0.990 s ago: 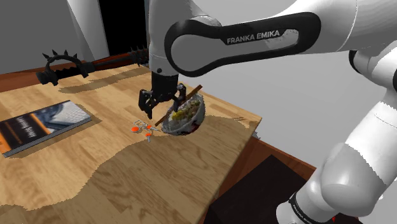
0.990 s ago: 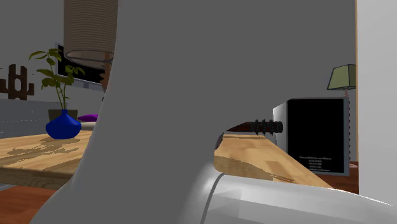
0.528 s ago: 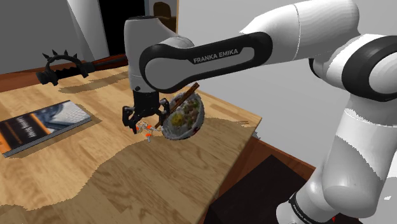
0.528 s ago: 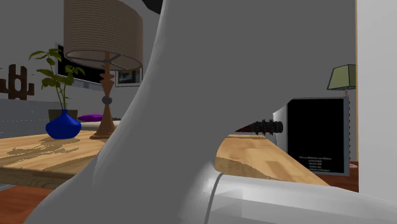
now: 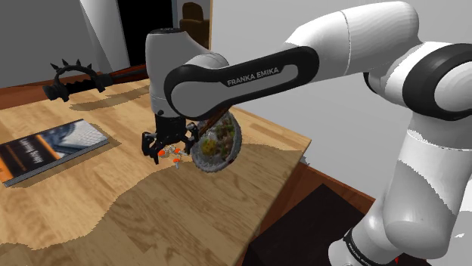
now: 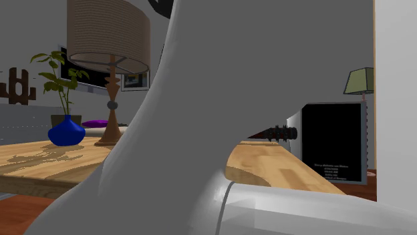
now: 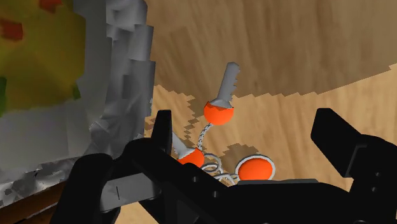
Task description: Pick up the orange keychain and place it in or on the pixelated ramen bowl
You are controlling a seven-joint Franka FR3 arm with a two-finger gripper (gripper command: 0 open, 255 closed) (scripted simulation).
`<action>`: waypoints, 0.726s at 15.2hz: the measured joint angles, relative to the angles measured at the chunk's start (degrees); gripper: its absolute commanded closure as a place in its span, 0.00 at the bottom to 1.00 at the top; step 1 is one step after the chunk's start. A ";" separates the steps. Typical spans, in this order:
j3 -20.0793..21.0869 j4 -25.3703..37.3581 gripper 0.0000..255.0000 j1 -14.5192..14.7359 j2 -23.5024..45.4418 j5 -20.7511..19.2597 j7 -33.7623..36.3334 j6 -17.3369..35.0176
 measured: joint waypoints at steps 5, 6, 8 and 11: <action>0.03 -0.58 1.00 -0.12 -0.09 -0.16 0.15 0.96; -0.14 -0.90 1.00 -0.30 0.15 -0.10 0.03 0.51; -0.42 -0.87 1.00 -0.56 0.03 -0.14 0.00 -0.68; -0.44 -0.64 1.00 -0.52 0.21 -0.16 0.01 -0.74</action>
